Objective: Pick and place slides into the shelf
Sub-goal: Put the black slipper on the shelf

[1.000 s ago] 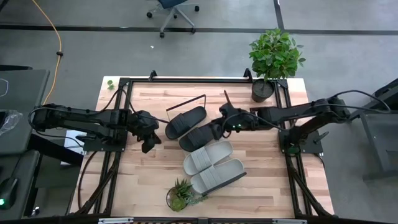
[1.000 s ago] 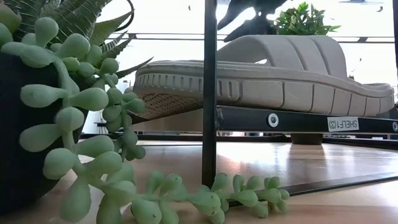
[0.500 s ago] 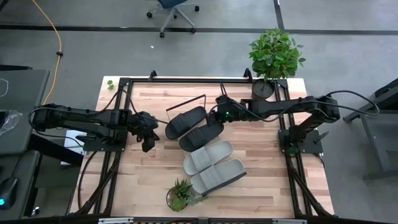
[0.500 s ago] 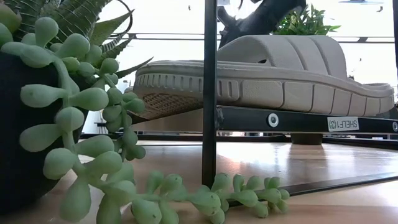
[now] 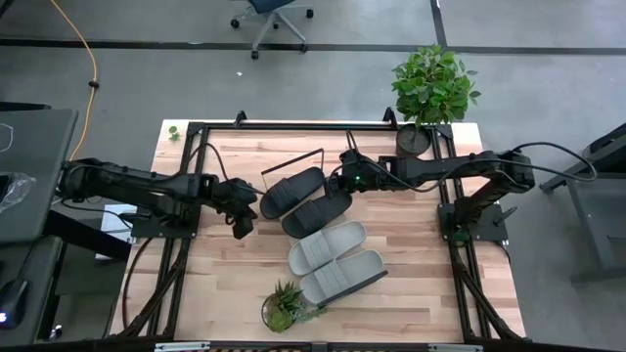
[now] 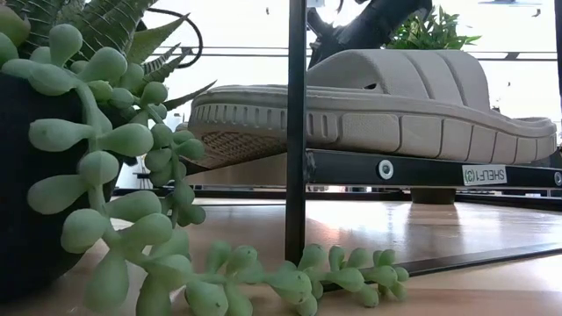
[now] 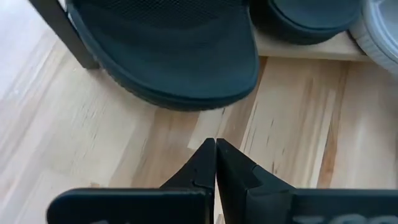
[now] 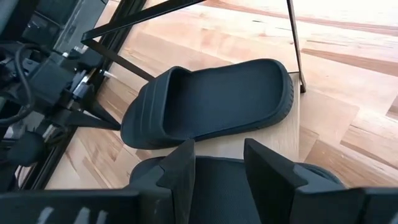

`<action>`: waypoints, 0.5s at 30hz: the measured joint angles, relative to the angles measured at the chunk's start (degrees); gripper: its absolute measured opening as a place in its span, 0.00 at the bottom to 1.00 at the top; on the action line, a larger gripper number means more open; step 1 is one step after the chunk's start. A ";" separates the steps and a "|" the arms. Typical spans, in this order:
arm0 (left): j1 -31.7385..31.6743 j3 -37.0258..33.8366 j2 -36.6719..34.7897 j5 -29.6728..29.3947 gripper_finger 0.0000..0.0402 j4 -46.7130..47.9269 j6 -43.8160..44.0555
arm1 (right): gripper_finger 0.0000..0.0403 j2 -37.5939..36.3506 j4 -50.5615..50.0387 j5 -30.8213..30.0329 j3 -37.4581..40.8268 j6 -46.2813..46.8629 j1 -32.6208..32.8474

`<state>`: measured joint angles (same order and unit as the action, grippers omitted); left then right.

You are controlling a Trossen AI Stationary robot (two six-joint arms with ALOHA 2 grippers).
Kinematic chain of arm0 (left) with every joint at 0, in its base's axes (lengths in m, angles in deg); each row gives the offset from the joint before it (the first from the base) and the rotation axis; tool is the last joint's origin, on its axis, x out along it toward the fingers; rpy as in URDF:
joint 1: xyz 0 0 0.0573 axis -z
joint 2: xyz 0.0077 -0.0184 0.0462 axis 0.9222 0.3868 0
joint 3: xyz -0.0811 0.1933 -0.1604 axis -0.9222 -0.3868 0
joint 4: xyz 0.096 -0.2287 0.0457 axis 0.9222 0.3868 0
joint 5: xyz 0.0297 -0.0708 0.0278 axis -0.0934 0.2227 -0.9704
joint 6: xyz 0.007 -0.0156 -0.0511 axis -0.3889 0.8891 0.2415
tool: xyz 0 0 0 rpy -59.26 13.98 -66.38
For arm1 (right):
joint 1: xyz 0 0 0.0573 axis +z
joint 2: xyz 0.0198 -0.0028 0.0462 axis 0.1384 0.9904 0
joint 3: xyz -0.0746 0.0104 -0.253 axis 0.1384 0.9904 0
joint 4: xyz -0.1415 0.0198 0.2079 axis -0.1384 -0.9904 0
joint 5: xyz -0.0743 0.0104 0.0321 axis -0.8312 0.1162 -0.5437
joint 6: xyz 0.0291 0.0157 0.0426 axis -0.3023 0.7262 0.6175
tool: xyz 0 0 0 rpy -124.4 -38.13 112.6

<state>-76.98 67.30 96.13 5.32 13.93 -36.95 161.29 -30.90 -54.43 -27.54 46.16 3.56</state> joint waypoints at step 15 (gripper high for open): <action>0.00 0.00 2.93 -6.85 0.00 -7.07 4.97 | 0.32 -0.04 -0.74 -0.36 0.00 -0.37 1.83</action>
<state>-76.98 67.30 99.07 -1.53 6.86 -31.98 161.24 -31.64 -54.79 -27.54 45.79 5.39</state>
